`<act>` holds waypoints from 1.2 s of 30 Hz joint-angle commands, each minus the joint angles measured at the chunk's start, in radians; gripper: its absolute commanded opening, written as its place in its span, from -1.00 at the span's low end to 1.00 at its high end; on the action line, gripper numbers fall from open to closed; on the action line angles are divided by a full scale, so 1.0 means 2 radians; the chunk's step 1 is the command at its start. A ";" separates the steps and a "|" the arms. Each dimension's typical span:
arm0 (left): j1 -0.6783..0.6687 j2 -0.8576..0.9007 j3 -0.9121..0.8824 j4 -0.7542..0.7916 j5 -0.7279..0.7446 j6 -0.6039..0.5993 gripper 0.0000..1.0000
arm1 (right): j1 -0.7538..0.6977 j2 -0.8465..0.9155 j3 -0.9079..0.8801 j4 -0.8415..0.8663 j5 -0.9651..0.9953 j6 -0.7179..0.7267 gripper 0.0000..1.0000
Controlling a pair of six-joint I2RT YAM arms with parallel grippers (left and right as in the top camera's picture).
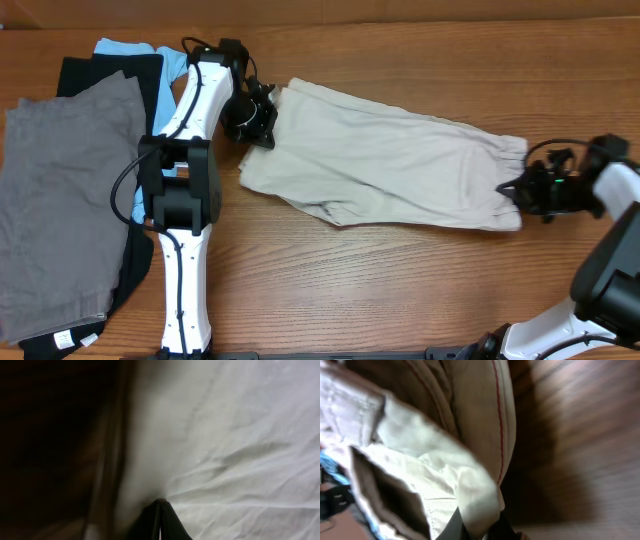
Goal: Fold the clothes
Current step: 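Grasp the right end with the right gripper and fold it leftward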
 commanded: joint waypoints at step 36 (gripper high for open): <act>-0.048 0.023 -0.002 0.020 -0.026 -0.054 -0.91 | 0.498 0.009 0.118 0.230 0.202 0.279 -0.92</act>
